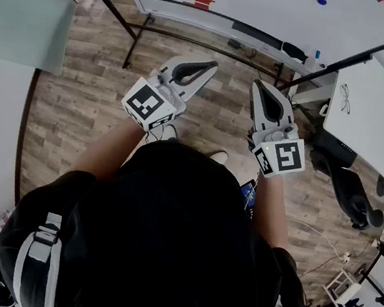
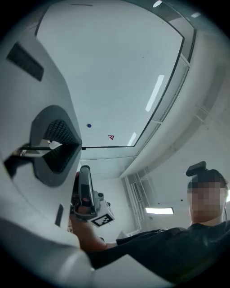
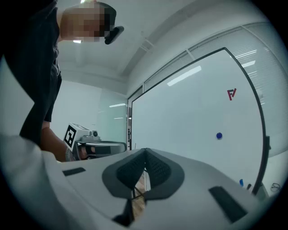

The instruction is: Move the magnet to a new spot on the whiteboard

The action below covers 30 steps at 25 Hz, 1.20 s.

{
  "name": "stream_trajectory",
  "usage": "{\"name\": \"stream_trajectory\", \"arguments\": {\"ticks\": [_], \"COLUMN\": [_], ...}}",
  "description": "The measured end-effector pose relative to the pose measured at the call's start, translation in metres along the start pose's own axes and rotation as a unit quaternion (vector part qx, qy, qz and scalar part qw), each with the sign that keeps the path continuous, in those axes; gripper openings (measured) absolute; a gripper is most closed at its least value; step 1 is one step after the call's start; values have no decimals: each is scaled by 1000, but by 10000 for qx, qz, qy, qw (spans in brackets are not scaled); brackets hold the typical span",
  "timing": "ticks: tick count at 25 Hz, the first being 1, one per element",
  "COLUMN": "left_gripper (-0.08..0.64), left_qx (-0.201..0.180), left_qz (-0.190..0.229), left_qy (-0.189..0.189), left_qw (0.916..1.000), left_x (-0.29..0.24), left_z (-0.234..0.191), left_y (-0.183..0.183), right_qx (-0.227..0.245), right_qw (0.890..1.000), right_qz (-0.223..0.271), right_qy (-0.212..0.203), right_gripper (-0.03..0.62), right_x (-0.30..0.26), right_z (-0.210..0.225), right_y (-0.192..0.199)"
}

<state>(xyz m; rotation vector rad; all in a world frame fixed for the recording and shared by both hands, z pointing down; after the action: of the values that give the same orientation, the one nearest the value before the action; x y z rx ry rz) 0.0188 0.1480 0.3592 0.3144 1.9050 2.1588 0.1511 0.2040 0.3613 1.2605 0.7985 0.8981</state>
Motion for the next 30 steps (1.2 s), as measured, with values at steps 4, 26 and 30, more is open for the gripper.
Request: {"name": "stream_trajectory", "arguments": {"ticks": [4,26,30], "left_gripper": [5,5,5], "left_qx": [19,63,127], "left_qz": [-12,-115,-102], "left_qy": [-32,280,318], "left_qw": [10000,9995,9994], "left_x": [7,84,96], "left_z": [3,-67,-85], "left_y": [-4,19,26], "right_qx": [25,-299,-323], "right_qw": [10000,9988,9981], "right_qz": [-5,-119,-151], "right_qy": [60,369,503], "right_gripper": [-5,-3,-3], "right_x": [3,-82,-95], "right_z": [-7,-86,-97], "right_y": [-2,22,27]}}
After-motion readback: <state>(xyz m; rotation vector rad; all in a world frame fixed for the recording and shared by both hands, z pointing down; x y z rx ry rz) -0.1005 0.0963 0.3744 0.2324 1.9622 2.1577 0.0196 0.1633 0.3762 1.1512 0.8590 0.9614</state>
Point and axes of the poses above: the fingertips, and each gripper's own axes: x backward along the fingers, z to its right, y out of its underside, the point moved 4 cm from there along x, backward along the fingers, and after that the axes turned 7 degrees about -x, right-handed, at the moved point
